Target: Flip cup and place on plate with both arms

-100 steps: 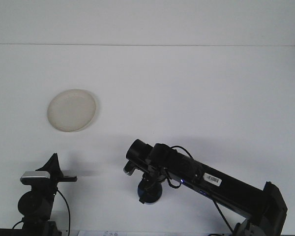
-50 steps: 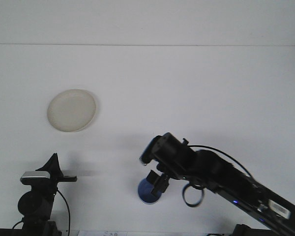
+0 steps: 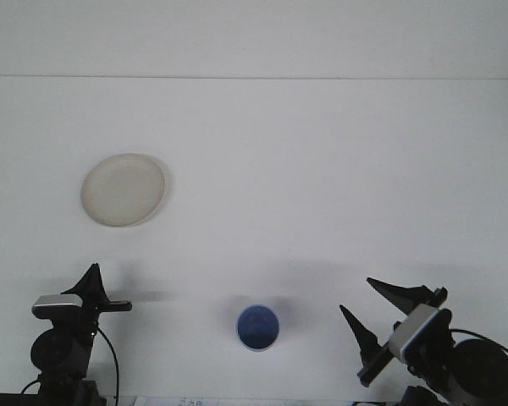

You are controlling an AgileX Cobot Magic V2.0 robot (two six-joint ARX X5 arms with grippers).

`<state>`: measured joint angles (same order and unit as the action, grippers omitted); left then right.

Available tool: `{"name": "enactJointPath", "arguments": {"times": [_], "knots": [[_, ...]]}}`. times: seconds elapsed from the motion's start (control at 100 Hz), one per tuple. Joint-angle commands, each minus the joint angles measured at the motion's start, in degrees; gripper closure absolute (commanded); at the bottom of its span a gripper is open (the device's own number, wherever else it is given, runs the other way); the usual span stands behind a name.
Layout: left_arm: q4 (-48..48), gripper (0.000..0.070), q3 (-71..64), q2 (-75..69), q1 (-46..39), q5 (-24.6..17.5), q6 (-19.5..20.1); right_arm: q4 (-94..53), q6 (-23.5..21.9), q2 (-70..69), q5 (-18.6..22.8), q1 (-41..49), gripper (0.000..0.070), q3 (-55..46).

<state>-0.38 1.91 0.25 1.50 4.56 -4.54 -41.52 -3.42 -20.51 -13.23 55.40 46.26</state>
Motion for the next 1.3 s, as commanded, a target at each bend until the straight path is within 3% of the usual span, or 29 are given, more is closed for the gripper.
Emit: {"name": "enactJointPath", "arguments": {"times": [0.0, 0.12, 0.17, 0.35, 0.44, 0.47, 0.6, 0.68, 0.73, 0.9, 1.19, 1.29], "knots": [[0.9, 0.0685, -1.1, -0.1, -0.1, 0.1, -4.6, 1.9, -1.2, 5.0, -0.4, 0.5, 0.0265, -3.6], [0.9, 0.0689, -0.3, -0.1, -0.1, -0.2, -14.1, 2.2, -3.2, 11.0, -0.3, 0.5, 0.0266, -7.3], [-0.1, 0.0688, 1.6, 0.0, -0.1, -2.1, -15.7, 1.8, -3.7, 12.0, -0.3, 0.5, 0.0266, -7.6], [-7.5, 0.0688, 15.7, 5.5, 0.1, -8.6, -15.8, 1.6, -3.9, 12.2, -0.4, 0.5, 0.0266, -7.6], [-14.5, 0.0674, 25.4, 13.1, 0.5, -12.9, -12.2, 1.7, -3.9, 12.2, -0.7, 0.5, 0.0266, -7.6], [-17.2, 0.0632, 28.8, 16.2, 0.8, -15.4, -10.5, 1.7, -3.8, 12.2, -1.3, 0.5, 0.0266, -7.6], [-29.6, 0.0314, 42.6, 30.1, 3.3, -27.1, -5.9, 1.6, -3.0, 12.2, -2.3, 0.5, 0.0266, -7.6], [-37.7, 0.0247, 49.9, 38.2, 6.7, -34.5, -4.0, 1.6, -2.8, 12.2, -2.3, 0.5, 0.0266, -7.6], [-42.4, 0.0236, 53.8, 42.9, 9.9, -36.4, -3.3, 1.6, -2.8, 12.2, -2.3, 0.5, 0.0266, -7.6], [-50.4, 0.0236, 62.9, 55.3, 23.5, -34.9, -2.0, 1.6, -2.5, 12.2, -2.3, 0.5, 0.0266, -7.6], [-48.1, 0.0236, 68.4, 70.2, 42.4, -23.7, -4.9, 1.6, -2.4, 12.2, -3.4, 0.5, 0.0266, -7.6], [-46.6, 0.0236, 68.7, 74.6, 45.5, -22.3, -5.6, 1.6, -2.4, 12.2, -3.4, 0.5, 0.0266, -7.6]]}}
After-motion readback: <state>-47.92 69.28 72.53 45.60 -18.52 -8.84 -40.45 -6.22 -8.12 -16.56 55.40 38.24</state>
